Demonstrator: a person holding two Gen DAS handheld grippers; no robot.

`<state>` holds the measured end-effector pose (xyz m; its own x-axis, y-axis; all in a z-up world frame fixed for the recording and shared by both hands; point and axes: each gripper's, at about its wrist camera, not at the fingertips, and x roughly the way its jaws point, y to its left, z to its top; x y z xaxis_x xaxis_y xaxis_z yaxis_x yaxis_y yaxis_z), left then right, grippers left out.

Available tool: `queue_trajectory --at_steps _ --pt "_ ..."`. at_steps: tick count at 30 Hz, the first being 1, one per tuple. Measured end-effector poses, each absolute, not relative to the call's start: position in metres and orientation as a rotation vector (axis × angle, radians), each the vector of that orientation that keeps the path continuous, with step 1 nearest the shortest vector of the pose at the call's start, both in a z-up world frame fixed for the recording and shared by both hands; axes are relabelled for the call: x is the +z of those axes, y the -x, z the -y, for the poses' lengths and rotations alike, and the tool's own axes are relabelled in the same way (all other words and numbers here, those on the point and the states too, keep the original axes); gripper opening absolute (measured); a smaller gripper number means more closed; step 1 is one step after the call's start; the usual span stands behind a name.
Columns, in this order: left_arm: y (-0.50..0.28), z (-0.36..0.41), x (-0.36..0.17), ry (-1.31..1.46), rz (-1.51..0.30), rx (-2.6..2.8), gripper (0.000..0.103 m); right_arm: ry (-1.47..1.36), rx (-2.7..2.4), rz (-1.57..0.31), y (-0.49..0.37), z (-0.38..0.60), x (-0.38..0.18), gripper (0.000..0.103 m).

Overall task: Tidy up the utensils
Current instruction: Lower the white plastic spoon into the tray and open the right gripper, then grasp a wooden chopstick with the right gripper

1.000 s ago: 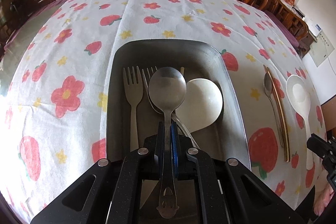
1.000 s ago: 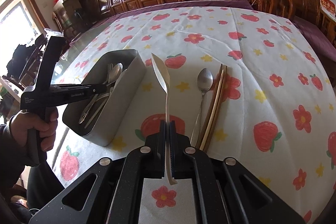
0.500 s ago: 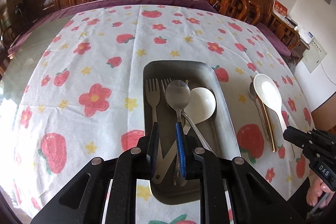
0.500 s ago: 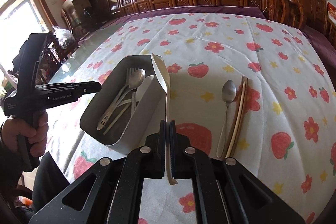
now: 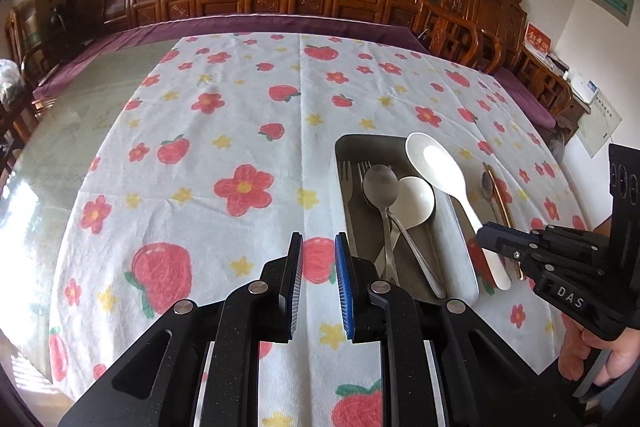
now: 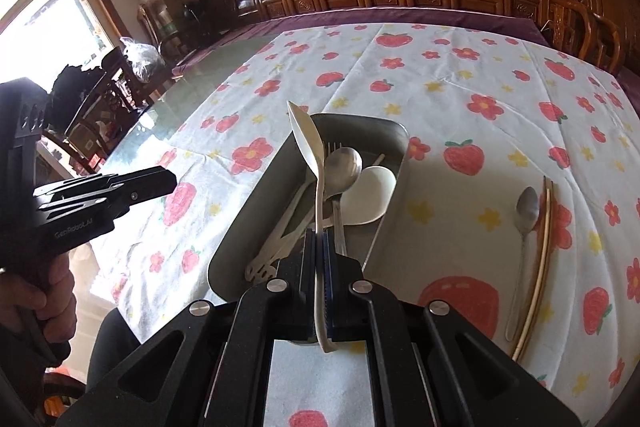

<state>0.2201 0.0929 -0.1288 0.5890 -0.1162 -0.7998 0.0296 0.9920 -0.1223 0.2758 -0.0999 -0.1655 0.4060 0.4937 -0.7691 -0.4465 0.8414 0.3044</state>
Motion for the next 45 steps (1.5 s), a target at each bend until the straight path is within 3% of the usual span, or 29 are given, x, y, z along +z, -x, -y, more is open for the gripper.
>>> queue_trajectory --at_steps 16,36,45 --pt "-0.2 -0.116 -0.122 0.112 -0.924 -0.052 0.015 -0.083 0.484 -1.056 -0.307 0.072 -0.2 0.004" --pt "-0.188 -0.116 -0.112 0.106 -0.916 -0.042 0.016 -0.051 0.514 -1.026 -0.299 0.077 -0.198 0.007" --pt "-0.193 -0.089 -0.112 0.097 -0.91 -0.088 0.038 -0.033 0.481 -0.947 -0.275 0.146 -0.171 0.007"
